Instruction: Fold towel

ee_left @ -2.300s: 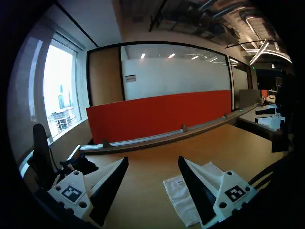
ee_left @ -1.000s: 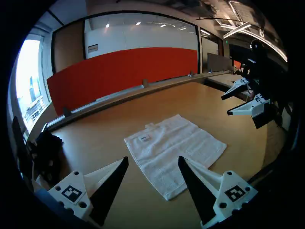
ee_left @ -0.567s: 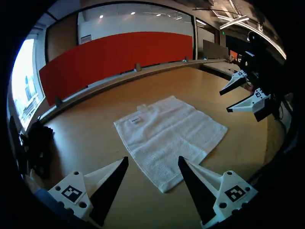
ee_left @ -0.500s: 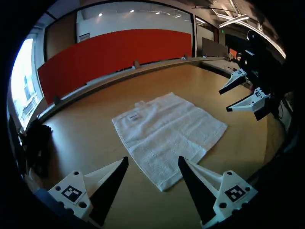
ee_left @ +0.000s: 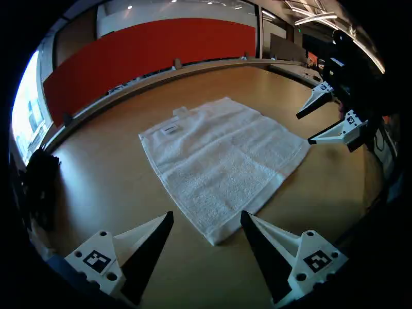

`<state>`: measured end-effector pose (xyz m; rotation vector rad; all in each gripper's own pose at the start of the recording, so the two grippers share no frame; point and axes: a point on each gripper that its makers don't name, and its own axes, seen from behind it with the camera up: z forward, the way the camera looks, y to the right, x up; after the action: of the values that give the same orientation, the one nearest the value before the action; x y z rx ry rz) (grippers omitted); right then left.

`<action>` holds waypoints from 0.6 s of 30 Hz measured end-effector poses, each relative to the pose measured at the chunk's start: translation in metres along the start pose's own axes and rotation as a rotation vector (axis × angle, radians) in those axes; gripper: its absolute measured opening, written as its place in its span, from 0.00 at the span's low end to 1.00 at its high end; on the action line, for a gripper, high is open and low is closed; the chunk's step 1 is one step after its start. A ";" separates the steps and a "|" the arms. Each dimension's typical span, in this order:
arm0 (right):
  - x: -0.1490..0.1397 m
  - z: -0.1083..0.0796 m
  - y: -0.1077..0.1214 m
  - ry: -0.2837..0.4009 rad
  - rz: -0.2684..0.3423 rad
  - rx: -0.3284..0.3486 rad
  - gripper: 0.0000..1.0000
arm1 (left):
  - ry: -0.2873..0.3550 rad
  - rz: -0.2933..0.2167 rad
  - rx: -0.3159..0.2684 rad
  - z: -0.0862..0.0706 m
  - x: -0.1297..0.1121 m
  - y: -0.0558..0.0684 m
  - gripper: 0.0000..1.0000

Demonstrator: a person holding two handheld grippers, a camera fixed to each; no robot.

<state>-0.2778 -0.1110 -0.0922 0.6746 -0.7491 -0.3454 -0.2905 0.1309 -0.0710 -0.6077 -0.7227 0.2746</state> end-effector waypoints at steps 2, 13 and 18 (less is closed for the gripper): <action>-0.004 0.002 -0.002 -0.009 0.000 0.005 1.00 | -0.014 0.003 -0.003 0.003 -0.005 0.001 0.97; -0.016 0.009 -0.007 -0.050 -0.001 0.032 1.00 | -0.076 0.007 -0.036 0.015 -0.020 0.010 0.97; -0.021 0.010 -0.009 -0.067 -0.003 0.050 1.00 | -0.095 0.013 -0.056 0.017 -0.023 0.014 0.97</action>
<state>-0.3003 -0.1117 -0.1037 0.7139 -0.8223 -0.3541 -0.3198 0.1391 -0.0817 -0.6560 -0.8206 0.2976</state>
